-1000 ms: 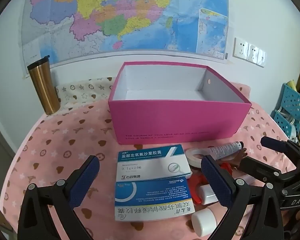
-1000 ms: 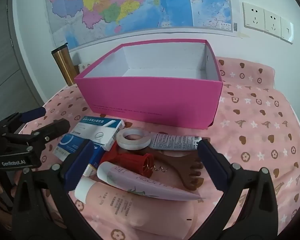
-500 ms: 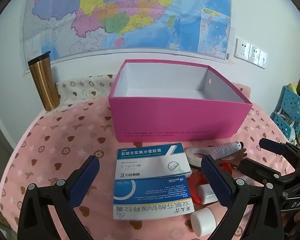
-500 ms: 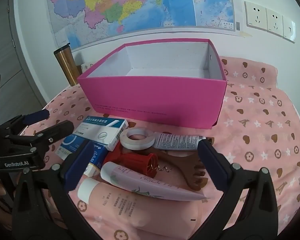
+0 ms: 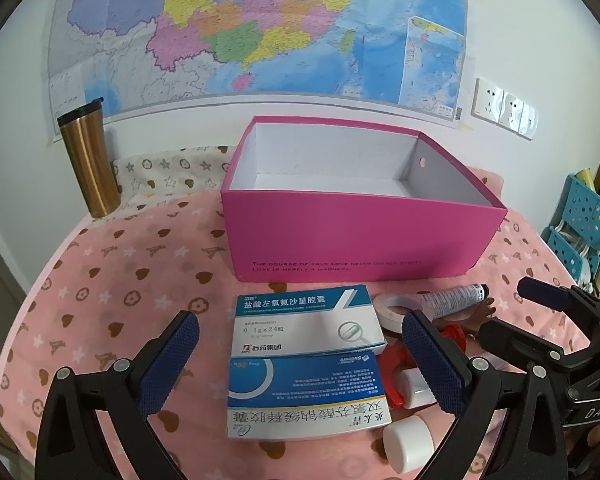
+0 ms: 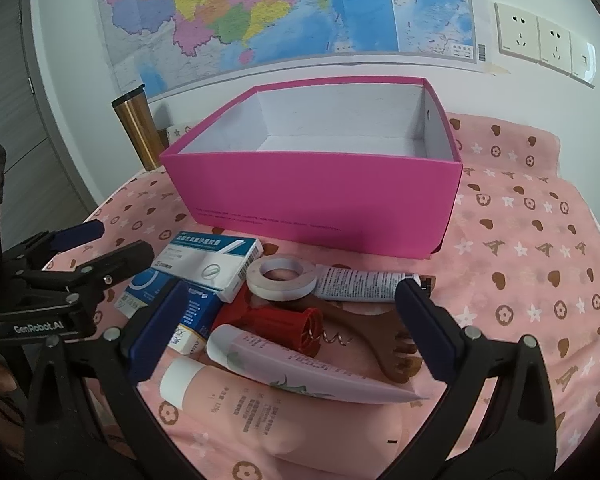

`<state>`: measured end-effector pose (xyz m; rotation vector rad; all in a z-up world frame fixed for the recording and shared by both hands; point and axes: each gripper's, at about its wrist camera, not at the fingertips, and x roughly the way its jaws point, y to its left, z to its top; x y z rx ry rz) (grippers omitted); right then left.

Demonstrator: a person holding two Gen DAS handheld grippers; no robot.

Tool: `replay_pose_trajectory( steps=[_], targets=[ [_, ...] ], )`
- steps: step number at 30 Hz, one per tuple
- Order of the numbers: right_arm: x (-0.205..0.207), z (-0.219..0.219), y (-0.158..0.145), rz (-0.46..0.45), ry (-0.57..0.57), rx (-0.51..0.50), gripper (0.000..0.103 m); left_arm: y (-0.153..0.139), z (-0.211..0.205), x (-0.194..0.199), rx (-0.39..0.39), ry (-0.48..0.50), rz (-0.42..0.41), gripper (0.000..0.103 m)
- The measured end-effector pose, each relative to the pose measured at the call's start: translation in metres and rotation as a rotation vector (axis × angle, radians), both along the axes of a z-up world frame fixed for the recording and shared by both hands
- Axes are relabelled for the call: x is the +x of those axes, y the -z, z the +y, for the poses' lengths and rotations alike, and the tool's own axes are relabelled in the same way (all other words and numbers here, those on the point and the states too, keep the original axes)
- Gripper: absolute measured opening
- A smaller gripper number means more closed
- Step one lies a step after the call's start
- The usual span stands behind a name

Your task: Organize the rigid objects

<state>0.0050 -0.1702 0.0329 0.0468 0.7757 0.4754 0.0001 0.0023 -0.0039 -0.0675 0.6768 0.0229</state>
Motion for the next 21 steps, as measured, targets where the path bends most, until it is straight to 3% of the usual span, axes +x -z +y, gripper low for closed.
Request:
replay_pose_trajectory(
  steps=[21],
  targets=[
    [0.0026, 0.0034, -0.0004, 0.004, -0.018, 0.009, 0.103, 0.0032, 0.0016, 0.0012, -0.011, -0.005, 0.009, 0.103]
  ],
)
